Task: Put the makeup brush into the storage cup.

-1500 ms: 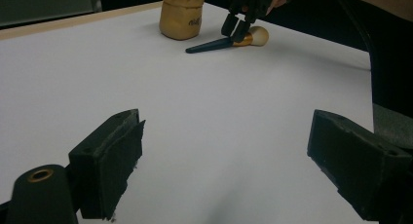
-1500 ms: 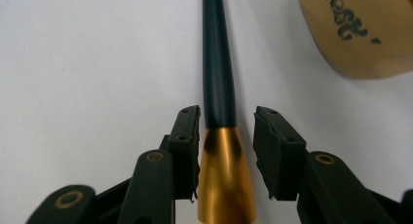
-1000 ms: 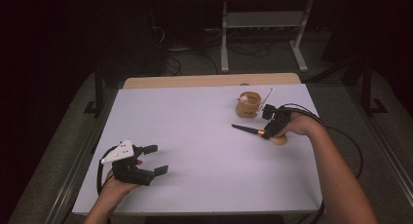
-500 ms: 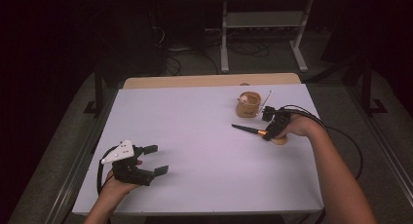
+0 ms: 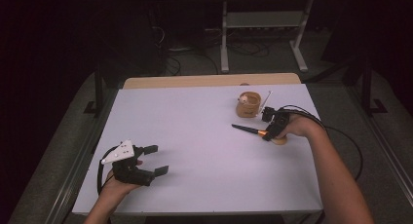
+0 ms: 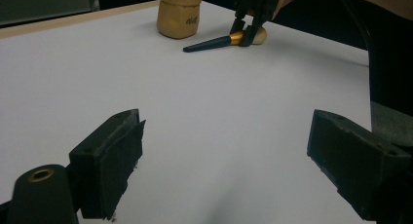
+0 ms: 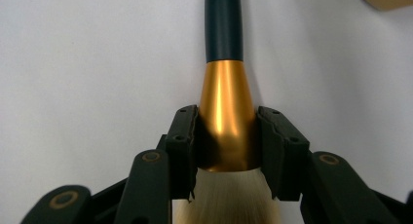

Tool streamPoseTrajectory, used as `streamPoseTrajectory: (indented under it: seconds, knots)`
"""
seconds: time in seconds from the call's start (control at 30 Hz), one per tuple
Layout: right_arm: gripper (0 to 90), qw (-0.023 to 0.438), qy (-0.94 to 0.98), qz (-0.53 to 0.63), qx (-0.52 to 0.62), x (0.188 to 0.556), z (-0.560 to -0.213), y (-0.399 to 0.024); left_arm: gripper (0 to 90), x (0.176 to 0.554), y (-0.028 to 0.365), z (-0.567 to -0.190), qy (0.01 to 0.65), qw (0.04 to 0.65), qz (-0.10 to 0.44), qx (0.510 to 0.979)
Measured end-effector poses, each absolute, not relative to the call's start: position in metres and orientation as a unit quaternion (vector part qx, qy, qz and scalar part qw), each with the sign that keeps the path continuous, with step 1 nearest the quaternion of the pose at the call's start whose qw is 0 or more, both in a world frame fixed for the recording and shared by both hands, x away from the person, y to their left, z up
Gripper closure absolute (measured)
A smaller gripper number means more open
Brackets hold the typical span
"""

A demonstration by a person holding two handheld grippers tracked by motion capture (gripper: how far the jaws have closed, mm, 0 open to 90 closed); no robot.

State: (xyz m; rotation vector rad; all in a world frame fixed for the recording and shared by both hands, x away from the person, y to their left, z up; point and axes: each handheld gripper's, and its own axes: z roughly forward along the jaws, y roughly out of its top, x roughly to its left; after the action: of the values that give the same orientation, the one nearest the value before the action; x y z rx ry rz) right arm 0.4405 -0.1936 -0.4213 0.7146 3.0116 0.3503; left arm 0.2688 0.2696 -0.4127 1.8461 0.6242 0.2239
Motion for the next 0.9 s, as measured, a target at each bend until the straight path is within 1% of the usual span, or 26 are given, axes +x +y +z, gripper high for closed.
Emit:
streamPoseTrajectory:
  seconds: [0.2,0.47,0.67,0.9]
  knots:
    - [60.5,0.014,0.967,0.112,0.227,0.441,-0.421,-0.193,12.6,0.268,0.270,-0.412,0.266,0.557,0.093,0.782]
    - [60.9,0.014,0.961,0.141,0.237,0.435,-0.421,-0.198,13.0,0.269,0.269,-0.413,0.264,0.557,0.094,0.782]
    - [61.0,0.030,0.955,0.168,0.242,0.429,-0.419,-0.199,13.0,0.269,0.269,-0.413,0.264,0.557,0.094,0.782]
    - [61.1,0.036,0.943,0.210,0.255,0.422,-0.413,-0.200,13.0,0.269,0.270,-0.413,0.265,0.556,0.095,0.782]
